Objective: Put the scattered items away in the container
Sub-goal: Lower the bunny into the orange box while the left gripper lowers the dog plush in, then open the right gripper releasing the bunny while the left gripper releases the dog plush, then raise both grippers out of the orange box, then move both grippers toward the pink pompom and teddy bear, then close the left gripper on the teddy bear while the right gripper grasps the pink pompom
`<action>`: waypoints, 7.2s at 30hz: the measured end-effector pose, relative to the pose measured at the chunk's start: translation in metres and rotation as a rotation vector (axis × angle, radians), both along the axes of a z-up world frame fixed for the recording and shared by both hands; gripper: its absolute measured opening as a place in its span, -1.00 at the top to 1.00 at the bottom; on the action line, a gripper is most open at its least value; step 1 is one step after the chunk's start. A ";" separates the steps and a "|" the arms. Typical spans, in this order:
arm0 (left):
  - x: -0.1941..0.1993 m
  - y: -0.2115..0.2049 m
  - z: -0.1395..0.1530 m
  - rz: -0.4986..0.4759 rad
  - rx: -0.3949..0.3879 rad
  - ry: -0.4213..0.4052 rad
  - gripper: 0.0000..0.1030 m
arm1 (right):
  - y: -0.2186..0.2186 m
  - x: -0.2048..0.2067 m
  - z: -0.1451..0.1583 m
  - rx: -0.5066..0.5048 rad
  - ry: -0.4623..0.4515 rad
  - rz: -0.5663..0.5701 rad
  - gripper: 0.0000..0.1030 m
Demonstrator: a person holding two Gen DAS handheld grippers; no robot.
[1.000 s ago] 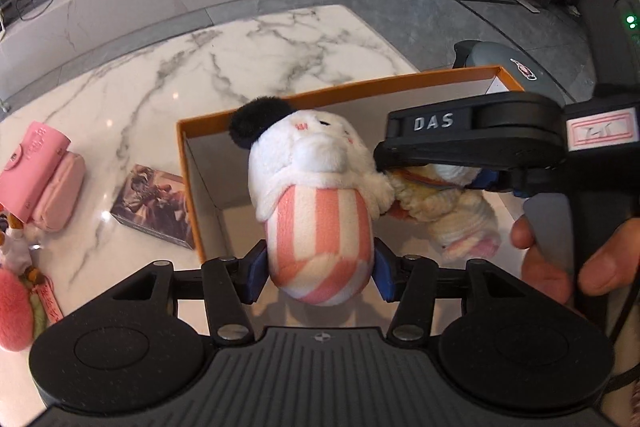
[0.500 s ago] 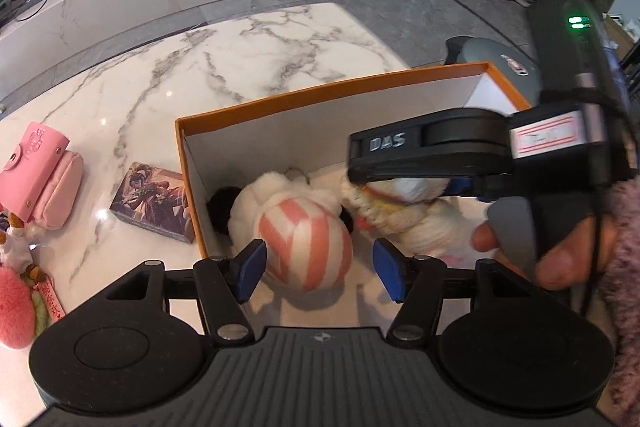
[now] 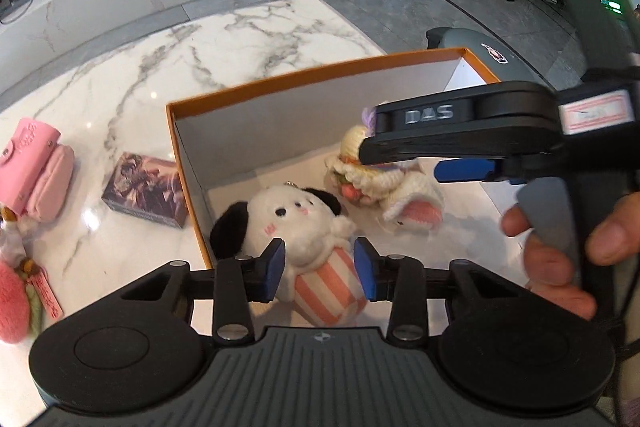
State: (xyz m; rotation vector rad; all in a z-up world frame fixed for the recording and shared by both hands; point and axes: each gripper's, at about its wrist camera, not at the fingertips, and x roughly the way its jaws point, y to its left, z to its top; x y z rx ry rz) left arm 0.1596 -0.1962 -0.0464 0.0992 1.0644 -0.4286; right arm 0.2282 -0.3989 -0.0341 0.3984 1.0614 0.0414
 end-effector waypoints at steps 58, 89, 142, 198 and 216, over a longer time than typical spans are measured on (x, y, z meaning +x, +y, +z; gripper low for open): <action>-0.093 0.109 0.077 0.193 -0.060 -0.286 0.15 | 0.080 -0.121 0.062 -0.208 -0.079 0.089 0.19; -0.145 0.248 0.068 0.471 -0.057 -0.301 -0.04 | 0.248 -0.197 0.078 -0.245 -0.195 0.349 0.03; 0.027 0.324 -0.008 0.588 -0.042 -0.087 -0.20 | 0.322 -0.040 0.007 -0.194 -0.105 0.428 -0.12; 0.055 0.389 -0.037 0.735 -0.154 -0.047 0.05 | 0.378 -0.019 0.000 -0.112 -0.093 0.607 -0.33; -0.011 0.390 -0.039 0.696 -0.100 -0.002 0.04 | 0.391 -0.054 -0.044 -0.158 0.026 0.629 0.26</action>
